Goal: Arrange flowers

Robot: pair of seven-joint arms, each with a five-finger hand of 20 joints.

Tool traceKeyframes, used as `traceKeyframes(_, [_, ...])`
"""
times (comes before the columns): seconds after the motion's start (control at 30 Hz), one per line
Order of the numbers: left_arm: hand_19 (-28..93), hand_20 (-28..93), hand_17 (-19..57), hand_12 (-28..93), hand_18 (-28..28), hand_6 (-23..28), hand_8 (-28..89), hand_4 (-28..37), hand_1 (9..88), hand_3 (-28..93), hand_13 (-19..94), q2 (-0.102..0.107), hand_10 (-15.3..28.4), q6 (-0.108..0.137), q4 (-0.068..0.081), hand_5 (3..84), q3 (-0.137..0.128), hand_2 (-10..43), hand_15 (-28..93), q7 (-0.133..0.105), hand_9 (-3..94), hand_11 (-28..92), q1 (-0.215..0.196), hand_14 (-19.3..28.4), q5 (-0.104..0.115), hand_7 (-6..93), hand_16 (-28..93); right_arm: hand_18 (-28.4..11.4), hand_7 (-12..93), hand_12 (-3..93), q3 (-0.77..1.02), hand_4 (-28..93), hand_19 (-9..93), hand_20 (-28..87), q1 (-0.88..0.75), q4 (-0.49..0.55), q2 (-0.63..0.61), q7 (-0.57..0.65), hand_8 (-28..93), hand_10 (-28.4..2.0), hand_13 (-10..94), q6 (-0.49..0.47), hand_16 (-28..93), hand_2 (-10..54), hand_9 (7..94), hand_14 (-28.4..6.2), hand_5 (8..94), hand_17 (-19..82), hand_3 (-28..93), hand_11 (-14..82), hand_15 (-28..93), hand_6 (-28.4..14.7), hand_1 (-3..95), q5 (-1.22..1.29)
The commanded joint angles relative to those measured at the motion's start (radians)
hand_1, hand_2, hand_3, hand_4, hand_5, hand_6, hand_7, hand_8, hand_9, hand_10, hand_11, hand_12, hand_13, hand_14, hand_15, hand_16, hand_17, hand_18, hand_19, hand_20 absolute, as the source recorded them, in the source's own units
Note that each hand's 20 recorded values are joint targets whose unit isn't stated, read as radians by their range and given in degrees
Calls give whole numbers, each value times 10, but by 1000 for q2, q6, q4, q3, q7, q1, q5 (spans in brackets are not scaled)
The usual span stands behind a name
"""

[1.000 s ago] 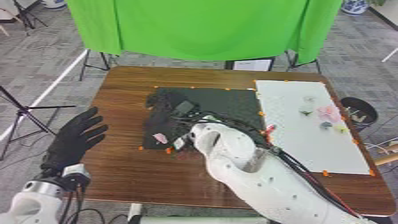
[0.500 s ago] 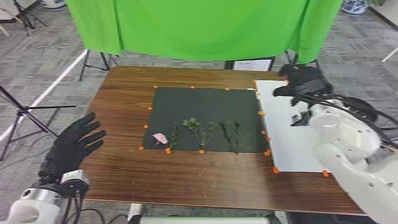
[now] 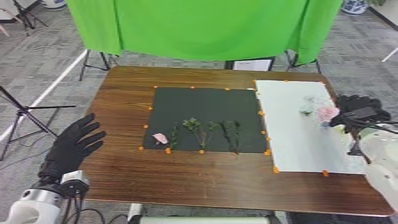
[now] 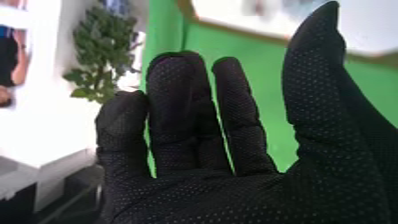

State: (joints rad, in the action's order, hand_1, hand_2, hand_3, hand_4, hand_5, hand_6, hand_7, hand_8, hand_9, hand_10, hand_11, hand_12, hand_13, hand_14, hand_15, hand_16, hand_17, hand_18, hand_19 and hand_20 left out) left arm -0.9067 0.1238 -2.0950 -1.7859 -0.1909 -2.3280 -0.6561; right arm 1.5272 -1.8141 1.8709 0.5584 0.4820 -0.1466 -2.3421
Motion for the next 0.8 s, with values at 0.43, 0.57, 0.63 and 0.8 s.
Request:
traceKeyframes(0.43, [411, 82, -95, 180, 233, 35, -109, -262, 259, 702, 192, -23, 119, 15, -12, 269, -3, -22, 330, -2, 235, 216, -17, 166, -3, 210, 0, -198, 395, 241, -134, -283, 832, 575, 120, -111, 25, -25, -166, -116, 517, 6, 286, -95, 485, -77, 414, 255, 889, 310, 774, -40, 284, 8])
traceKeyframes(0.57, [412, 83, -94, 179, 232, 35, -108, -262, 259, 703, 192, -23, 119, 14, -9, 269, 0, -23, 330, 1, 235, 216, -13, 166, -3, 210, 0, -196, 399, 238, -166, -283, 836, 574, 147, -135, 27, -29, -167, -113, 530, 3, 289, -95, 504, -72, 423, 262, 889, 309, 773, -35, 291, -2])
traceKeyframes(0.63, [412, 83, -94, 179, 232, 35, -108, -262, 259, 702, 192, -24, 119, 13, -9, 269, 2, -22, 330, 2, 234, 216, -11, 166, -3, 210, 0, -195, 399, 236, -182, -283, 837, 572, 159, -144, 27, -30, -169, -112, 539, 5, 291, -95, 510, -68, 427, 264, 888, 308, 771, -33, 292, -1])
traceKeyframes(0.8, [411, 83, -94, 178, 233, 34, -109, -262, 258, 704, 192, -23, 120, 10, -8, 269, 5, -23, 329, 1, 235, 214, -11, 166, -4, 209, 0, -191, 422, 235, -200, -283, 839, 569, 166, -160, 27, -29, -172, -99, 578, 19, 297, -95, 569, -62, 461, 275, 883, 317, 763, -16, 313, 3])
